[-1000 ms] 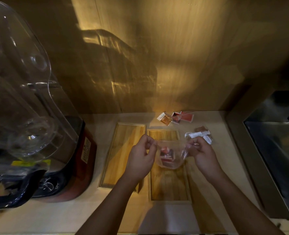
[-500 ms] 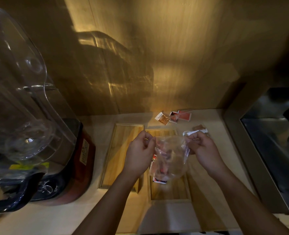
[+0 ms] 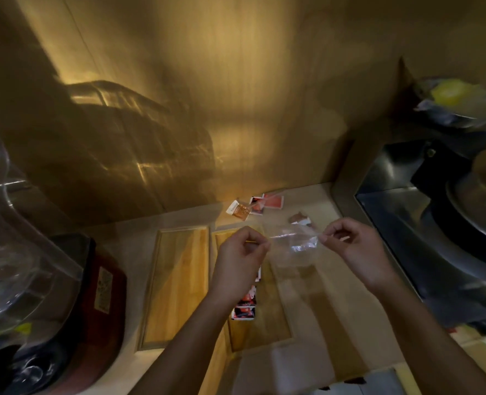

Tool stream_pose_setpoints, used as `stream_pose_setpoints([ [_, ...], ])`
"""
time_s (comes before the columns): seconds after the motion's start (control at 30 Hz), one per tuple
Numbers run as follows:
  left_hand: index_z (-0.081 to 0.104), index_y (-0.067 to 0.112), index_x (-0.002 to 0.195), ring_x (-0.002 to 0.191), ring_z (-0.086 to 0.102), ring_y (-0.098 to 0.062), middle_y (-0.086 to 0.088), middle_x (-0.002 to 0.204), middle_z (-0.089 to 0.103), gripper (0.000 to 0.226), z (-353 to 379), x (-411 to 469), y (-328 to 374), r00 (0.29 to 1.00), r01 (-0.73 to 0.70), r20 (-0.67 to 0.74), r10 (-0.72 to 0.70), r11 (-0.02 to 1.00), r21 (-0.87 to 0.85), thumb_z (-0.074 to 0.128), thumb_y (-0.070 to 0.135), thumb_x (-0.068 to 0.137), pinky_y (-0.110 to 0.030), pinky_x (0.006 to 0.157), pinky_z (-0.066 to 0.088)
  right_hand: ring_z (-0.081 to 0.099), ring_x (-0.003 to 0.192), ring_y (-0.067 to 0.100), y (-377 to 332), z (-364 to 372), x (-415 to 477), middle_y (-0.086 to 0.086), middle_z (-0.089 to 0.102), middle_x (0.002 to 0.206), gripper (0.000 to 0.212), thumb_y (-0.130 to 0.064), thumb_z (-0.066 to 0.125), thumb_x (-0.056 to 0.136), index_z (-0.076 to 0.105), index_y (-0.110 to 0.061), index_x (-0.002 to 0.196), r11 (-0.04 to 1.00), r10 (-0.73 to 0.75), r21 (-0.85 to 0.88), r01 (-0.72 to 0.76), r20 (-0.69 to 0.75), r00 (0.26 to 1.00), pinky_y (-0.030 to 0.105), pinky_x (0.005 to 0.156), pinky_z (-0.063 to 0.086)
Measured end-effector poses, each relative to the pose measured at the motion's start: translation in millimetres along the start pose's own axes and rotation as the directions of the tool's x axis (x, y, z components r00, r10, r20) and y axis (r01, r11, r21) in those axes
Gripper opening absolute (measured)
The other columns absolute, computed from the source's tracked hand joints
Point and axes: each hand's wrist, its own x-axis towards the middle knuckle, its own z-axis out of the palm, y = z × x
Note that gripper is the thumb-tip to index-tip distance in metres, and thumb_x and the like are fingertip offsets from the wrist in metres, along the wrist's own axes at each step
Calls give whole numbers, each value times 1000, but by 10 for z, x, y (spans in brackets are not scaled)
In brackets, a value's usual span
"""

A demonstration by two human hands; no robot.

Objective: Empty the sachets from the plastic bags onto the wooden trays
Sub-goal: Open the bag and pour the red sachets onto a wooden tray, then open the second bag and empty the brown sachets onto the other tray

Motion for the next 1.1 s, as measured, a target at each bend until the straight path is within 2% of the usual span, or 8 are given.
stream_pose_setpoints([
  [0.13, 57, 25, 72, 71, 54, -1, 10, 75, 59, 21, 302, -13, -217, 986, -119, 141, 89, 968, 222, 62, 6, 81, -11, 64, 40, 53, 67, 16, 319, -159, -183, 2, 56, 74, 13, -8, 70, 75, 59, -11, 69, 953, -41, -301, 38, -5, 999, 26, 60, 40],
  [0.27, 57, 24, 73, 80, 60, -17, -1, 83, 63, 17, 593, -102, -569, 969, -99, 248, -13, 895, 434, 57, 9, 81, -29, 69, 43, 59, 74, 28, 802, -152, -486, 11, 61, 82, 6, -1, 62, 77, 60, -7, 75, 847, 9, -529, 56, 120, 993, 40, 68, 48],
  [0.37, 53, 28, 68, 84, 63, -21, 1, 80, 61, 19, 759, -204, -758, 948, -55, 289, -131, 829, 556, 54, 16, 82, -28, 67, 44, 59, 83, 27, 1077, -122, -692, 10, 62, 92, 8, -6, 54, 80, 60, -8, 85, 775, 129, -631, 31, 206, 970, 37, 70, 45],
  [0.5, 60, 18, 85, 94, 62, -26, -8, 95, 66, 11, 876, -282, -875, 916, -113, 351, -197, 711, 694, 49, 16, 85, -31, 76, 48, 57, 86, 29, 1205, -89, -827, 13, 60, 94, 9, -12, 48, 82, 56, -8, 84, 743, 198, -669, 12, 237, 951, 34, 67, 39],
  [0.67, 59, 17, 91, 101, 59, -25, -8, 105, 64, 11, 877, -277, -941, 851, -105, 420, -314, 682, 724, 53, 14, 83, -32, 84, 47, 57, 91, 31, 1261, -88, -863, 12, 60, 100, 18, -18, 49, 77, 56, -9, 91, 696, 280, -718, -13, 255, 926, 30, 67, 37],
  [0.83, 56, 15, 97, 99, 58, -25, -8, 101, 59, 20, 721, -150, -877, 761, -53, 510, -401, 745, 665, 63, 17, 79, -32, 76, 46, 57, 102, 26, 1259, -191, -731, 8, 58, 114, 29, -7, 48, 77, 55, -14, 105, 652, 427, -758, -26, 338, 839, 29, 75, 43],
  [0.97, 59, 10, 103, 100, 61, -26, -10, 106, 65, 22, 586, 99, -708, 786, -66, 499, -365, 753, 655, 59, 23, 85, -35, 81, 49, 59, 96, 26, 1116, -254, -486, 8, 62, 109, 22, -12, 46, 83, 56, -16, 102, 671, 385, -739, -54, 286, 878, 31, 73, 44],
  [1.1, 62, 13, 99, 96, 62, -21, -5, 102, 67, 17, 465, 336, -584, 864, 4, 410, -292, 819, 574, 58, 23, 86, -35, 82, 50, 61, 84, 24, 899, -179, -196, 6, 65, 96, 7, -19, 49, 84, 54, -24, 84, 748, 317, -655, -103, 217, 923, 33, 73, 48],
])
